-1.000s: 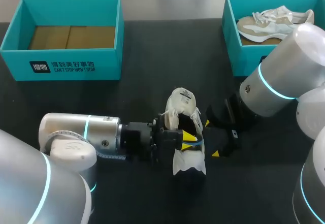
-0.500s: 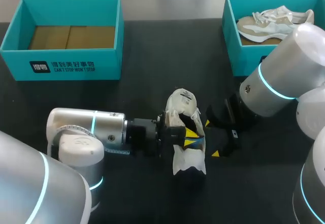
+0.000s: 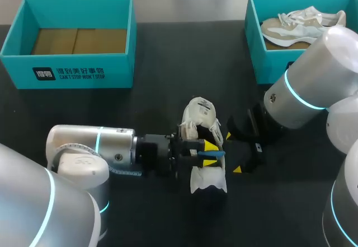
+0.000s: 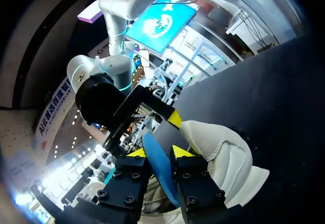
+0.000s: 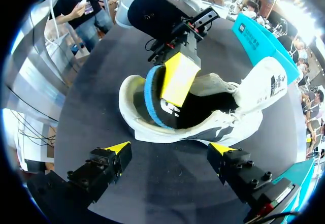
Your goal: Take the shoe out of the shoebox, open the shoe tongue, remove and reinsert the insole, then place the shoe into the shoebox
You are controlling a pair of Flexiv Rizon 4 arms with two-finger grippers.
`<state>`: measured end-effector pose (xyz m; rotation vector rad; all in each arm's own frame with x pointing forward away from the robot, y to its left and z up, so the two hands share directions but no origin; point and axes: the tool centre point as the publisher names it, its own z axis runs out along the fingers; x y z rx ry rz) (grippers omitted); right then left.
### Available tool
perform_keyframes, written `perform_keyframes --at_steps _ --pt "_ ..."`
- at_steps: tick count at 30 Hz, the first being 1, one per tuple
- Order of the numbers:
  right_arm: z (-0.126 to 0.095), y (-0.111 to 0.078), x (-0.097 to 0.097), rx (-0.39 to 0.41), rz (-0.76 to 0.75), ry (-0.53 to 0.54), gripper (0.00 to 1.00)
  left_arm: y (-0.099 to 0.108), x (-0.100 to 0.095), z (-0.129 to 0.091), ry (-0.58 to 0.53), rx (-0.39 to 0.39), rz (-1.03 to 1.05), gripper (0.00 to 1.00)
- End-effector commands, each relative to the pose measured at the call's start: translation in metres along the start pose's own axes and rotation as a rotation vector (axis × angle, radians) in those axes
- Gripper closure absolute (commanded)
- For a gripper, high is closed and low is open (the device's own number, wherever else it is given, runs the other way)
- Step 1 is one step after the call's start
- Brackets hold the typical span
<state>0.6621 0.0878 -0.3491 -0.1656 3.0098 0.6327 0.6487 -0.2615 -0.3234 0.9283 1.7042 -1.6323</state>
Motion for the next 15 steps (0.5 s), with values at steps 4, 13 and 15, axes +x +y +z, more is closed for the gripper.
perform_keyframes --at_steps 4,13,15 --pt "0.0009 -0.0003 0.0011 0.0 0.0 -0.003 0.0 -0.0059 0.0029 0.0013 0.017 0.018 -0.028 0.64" --pt "0.0009 -0.0003 0.0011 0.0 0.0 -0.003 0.0 -0.0044 0.0044 -0.0035 0.029 -0.022 -0.123 0.65" --pt "0.0009 -0.0003 0.0011 0.0 0.0 -0.003 0.0 -0.0011 0.0075 -0.0024 0.057 -0.031 -0.144 1.0"
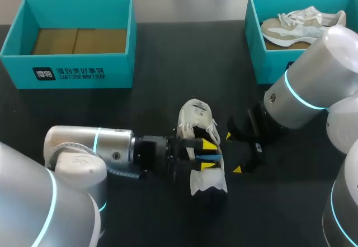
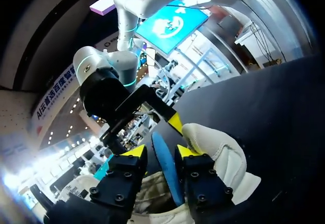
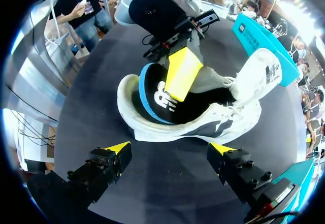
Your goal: Take the shoe out of the shoebox, open the shoe tongue, remove and reinsert the insole, then place the shoe into the shoebox
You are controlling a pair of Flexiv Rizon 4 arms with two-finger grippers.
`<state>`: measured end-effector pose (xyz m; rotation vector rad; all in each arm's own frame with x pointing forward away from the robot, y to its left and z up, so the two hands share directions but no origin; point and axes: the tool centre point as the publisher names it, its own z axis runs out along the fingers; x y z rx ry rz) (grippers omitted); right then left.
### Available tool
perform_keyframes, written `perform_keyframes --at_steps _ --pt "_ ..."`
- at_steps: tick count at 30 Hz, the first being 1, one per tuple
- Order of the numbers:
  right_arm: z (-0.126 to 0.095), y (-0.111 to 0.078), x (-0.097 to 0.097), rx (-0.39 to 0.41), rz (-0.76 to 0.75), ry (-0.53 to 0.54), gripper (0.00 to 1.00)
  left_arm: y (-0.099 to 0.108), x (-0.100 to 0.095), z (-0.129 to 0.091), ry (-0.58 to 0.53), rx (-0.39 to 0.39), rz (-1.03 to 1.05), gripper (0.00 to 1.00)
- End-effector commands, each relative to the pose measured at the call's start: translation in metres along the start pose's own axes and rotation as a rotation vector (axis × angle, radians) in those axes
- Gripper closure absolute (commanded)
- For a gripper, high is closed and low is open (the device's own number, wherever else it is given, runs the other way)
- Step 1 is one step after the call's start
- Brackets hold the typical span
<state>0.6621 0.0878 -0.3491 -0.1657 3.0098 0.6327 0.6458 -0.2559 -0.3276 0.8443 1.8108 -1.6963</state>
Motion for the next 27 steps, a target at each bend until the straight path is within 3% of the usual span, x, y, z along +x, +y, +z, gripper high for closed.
perform_keyframes --at_steps 1,10,17,27 --pt "0.001 0.0 0.001 0.0 0.0 -0.003 0.0 0.001 0.003 0.003 0.047 -0.026 -0.019 1.0" --pt "0.001 0.0 0.001 0.0 0.0 -0.003 0.0 0.024 0.003 0.005 0.123 -0.062 0.217 1.0" --pt "0.001 0.0 0.001 0.0 0.0 -0.003 0.0 0.043 0.003 0.008 0.135 -0.116 0.252 1.0" --pt "0.001 0.0 0.001 0.0 0.0 -0.003 0.0 0.018 -0.004 -0.003 0.067 -0.06 0.166 1.0"
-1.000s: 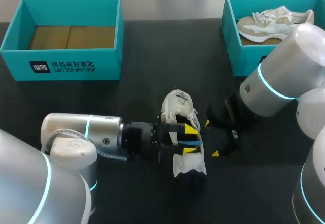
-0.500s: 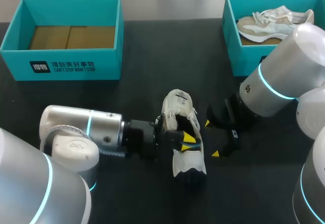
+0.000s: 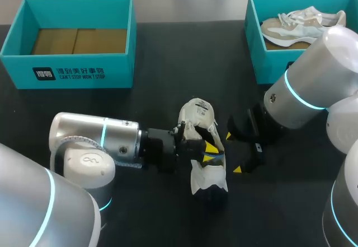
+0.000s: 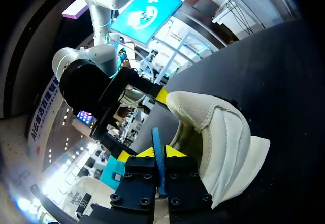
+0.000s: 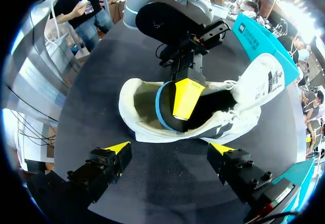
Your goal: Take the shoe out of the shoebox, open the shoe tongue, remove and reinsert the insole, then place the shoe into the shoebox
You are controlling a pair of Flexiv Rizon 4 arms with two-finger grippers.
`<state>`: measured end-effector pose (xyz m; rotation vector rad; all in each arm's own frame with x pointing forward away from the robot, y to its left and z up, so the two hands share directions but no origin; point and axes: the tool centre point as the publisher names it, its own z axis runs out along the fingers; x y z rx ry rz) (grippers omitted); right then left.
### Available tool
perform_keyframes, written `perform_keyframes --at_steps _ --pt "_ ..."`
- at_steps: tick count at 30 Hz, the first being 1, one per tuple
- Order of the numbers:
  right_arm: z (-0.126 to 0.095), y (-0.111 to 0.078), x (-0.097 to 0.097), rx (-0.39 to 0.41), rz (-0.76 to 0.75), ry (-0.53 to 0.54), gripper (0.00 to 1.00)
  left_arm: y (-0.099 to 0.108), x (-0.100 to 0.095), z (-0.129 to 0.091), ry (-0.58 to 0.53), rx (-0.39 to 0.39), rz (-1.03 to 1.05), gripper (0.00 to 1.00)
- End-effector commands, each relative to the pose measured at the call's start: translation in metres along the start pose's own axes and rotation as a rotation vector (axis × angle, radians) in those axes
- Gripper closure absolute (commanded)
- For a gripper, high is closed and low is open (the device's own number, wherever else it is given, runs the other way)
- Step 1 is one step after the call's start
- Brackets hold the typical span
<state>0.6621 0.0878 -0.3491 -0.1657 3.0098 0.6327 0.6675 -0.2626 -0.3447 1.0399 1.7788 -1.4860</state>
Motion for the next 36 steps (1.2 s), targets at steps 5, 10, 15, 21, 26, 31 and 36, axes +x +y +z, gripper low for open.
perform_keyframes --at_steps 5,10,15,21,26,31,36 --pt "0.001 0.0 0.001 0.0 0.0 -0.003 0.0 -0.019 -0.006 -0.017 -0.053 0.042 -0.091 0.4" --pt "0.001 0.0 0.001 0.0 0.0 -0.003 0.0 -0.029 -0.008 -0.019 -0.054 0.032 -0.149 0.33" --pt "0.001 0.0 0.001 0.0 0.0 -0.003 0.0 -0.036 -0.008 -0.017 -0.031 0.018 -0.182 0.53" --pt "0.001 0.0 0.001 0.0 0.0 -0.003 0.0 -0.024 -0.001 -0.009 0.032 -0.019 -0.2 1.0" --pt "0.001 0.0 0.001 0.0 0.0 -0.003 0.0 -0.011 0.004 -0.001 0.055 -0.026 -0.215 1.0" --pt "0.001 0.0 0.001 0.0 0.0 -0.003 0.0 -0.003 0.009 0.006 0.095 -0.038 -0.149 1.0" --pt "0.001 0.0 0.001 0.0 0.0 -0.003 0.0 0.01 0.016 0.001 0.127 -0.119 -0.071 1.0"
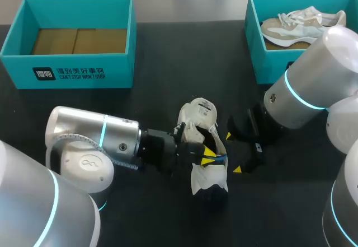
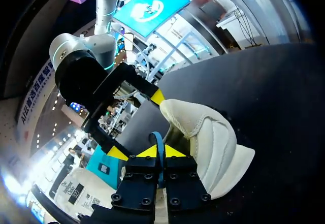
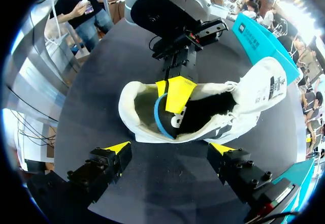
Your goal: Take the shoe out of the shoebox, open the shoe tongue, remove and reinsert the insole, then place the shoe into the shoebox
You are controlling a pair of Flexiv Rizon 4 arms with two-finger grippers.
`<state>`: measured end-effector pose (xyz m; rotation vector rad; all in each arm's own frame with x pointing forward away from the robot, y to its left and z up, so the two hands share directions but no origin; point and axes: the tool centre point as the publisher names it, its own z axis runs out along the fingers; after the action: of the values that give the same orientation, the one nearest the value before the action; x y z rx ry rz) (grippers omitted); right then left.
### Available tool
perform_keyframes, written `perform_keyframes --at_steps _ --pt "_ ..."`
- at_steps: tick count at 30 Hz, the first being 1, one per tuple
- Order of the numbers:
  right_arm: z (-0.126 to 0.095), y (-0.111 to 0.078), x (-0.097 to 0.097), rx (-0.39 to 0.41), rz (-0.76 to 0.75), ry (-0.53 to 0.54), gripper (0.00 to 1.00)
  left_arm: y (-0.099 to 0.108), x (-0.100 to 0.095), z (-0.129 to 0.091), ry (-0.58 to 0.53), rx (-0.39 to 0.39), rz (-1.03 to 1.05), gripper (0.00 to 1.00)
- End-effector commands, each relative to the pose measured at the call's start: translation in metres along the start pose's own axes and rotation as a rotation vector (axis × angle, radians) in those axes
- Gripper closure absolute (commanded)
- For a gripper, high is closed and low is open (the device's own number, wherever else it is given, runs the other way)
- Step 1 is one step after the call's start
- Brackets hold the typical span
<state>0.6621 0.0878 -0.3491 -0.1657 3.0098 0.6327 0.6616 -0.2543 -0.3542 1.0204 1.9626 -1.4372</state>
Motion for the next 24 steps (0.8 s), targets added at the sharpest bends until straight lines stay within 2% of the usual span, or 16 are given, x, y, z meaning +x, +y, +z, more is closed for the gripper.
perform_keyframes --at_steps 1,5,11,12,13,15,18,24 --pt "0.001 0.0 0.001 0.0 0.0 -0.003 0.0 0.013 0.002 0.007 0.023 -0.07 0.032 1.0" --pt "0.001 0.0 0.001 0.0 0.0 -0.003 0.0 0.021 0.002 0.004 0.018 -0.118 0.042 1.0" --pt "0.001 0.0 0.001 0.0 0.0 -0.003 0.0 0.009 -0.001 -0.007 -0.061 -0.056 -0.038 1.0" --pt "0.001 0.0 0.001 0.0 0.0 -0.003 0.0 0.006 -0.002 -0.008 -0.073 -0.047 -0.051 0.77" --pt "0.001 0.0 0.001 0.0 0.0 -0.003 0.0 0.003 -0.002 -0.01 -0.084 -0.037 -0.061 0.67" --pt "0.001 0.0 0.001 0.0 0.0 -0.003 0.0 -0.001 -0.003 -0.012 -0.109 -0.011 -0.091 0.64" --pt "0.001 0.0 0.001 0.0 0.0 -0.003 0.0 -0.009 -0.004 -0.013 -0.128 0.021 -0.13 0.55" --pt "0.001 0.0 0.001 0.0 0.0 -0.003 0.0 -0.017 -0.008 -0.007 -0.159 0.047 -0.17 0.54"
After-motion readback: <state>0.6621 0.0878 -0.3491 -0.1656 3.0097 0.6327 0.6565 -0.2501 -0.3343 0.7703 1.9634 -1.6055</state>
